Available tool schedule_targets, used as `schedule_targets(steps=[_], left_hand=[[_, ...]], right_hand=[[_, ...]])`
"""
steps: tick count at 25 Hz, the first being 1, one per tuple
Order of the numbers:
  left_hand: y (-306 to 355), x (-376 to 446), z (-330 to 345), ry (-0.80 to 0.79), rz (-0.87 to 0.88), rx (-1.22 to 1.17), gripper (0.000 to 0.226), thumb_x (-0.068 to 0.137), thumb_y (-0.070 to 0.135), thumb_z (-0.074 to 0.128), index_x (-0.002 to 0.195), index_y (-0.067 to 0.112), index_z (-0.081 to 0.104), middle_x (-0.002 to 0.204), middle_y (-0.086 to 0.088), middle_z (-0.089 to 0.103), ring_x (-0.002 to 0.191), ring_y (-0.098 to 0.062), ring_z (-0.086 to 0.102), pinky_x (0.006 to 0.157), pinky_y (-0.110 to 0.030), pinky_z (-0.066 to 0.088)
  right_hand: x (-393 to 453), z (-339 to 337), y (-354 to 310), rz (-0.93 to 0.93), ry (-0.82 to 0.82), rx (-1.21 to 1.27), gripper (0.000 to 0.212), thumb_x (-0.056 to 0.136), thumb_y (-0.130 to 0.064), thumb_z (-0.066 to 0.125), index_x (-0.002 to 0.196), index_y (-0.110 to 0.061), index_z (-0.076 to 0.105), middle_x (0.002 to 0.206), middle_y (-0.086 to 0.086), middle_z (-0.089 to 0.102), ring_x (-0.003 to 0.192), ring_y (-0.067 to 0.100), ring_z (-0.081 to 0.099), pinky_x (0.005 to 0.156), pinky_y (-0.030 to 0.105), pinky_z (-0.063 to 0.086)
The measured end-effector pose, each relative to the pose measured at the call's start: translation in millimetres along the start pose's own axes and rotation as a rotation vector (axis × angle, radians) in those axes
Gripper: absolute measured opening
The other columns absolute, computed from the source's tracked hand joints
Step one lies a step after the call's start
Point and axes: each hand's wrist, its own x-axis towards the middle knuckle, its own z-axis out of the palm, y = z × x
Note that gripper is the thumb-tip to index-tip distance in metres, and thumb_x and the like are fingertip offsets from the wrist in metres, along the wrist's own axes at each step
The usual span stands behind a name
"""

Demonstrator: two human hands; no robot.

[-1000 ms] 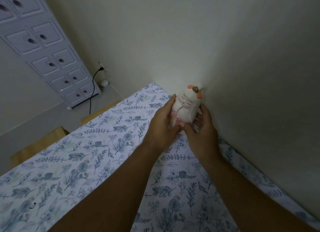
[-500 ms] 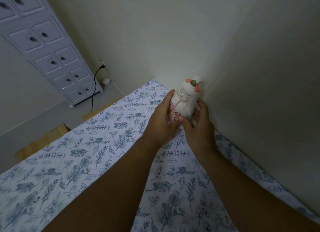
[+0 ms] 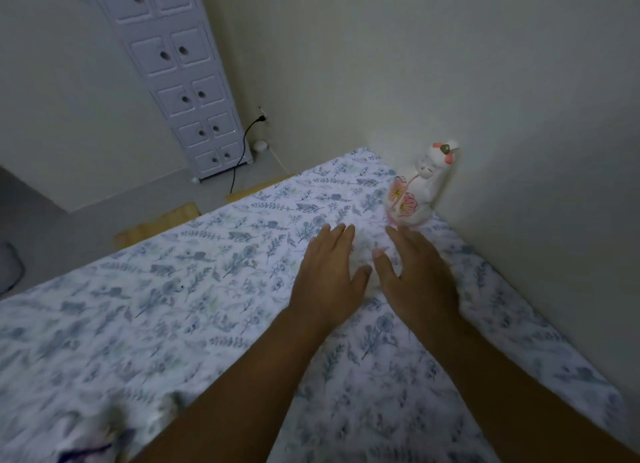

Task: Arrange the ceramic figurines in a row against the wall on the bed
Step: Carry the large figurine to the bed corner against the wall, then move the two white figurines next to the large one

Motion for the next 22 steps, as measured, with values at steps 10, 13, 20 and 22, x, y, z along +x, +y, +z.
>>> schedule_targets(steps=[10,13,20,22], left_hand=[[-95.2,-261.4,-112.4,0.166,-0.369,0.096,0.071,0.099,0.042,0.052,0.159,0.014,0.025,0.167,-0.006,0.020,0.155,-0.022,0.004,0.126,-0.038,0.002],[-126.5,-317.0,-134.1,0.226,-0.448,0.113,0.074,0.095,0.043,0.057,0.158,0.015,0.028,0.165,-0.007,0.024,0.155,-0.025,0.010,0.126,-0.041,0.010],[-191.0,-339.8,-141.2,0.152,-0.701,-0.131,0.104,0.081,0.042,0.078,0.160,0.034,0.010,0.163,-0.011,0.023,0.149,-0.030,0.023,0.116,-0.046,0.034],[-200.0,-333.0,-133.8,0.142,-0.745,-0.162,0.107,0.080,0.038,0.080,0.160,0.033,0.008,0.154,-0.013,0.036,0.138,-0.031,0.041,0.106,-0.047,0.046]], right_hand=[[-178.1,84.5,-154.0,-0.387,-0.356,-0.096,0.059,0.098,-0.050,0.048,0.153,-0.033,0.035,0.163,-0.009,0.027,0.152,0.014,0.017,0.123,0.047,0.013],[-215.2,115.1,-186.3,-0.452,-0.477,-0.107,0.064,0.094,-0.047,0.055,0.153,-0.032,0.035,0.164,-0.007,0.026,0.151,0.016,0.019,0.122,0.045,0.019],[-220.4,180.6,-218.2,-0.353,-0.684,-0.143,0.087,0.085,-0.024,0.076,0.156,-0.029,0.025,0.166,0.003,0.018,0.151,0.025,0.018,0.118,0.042,0.028],[-216.2,197.3,-214.4,-0.347,-0.695,-0.167,0.087,0.085,-0.014,0.076,0.156,-0.025,0.026,0.165,0.006,0.021,0.150,0.026,0.020,0.119,0.040,0.025]])
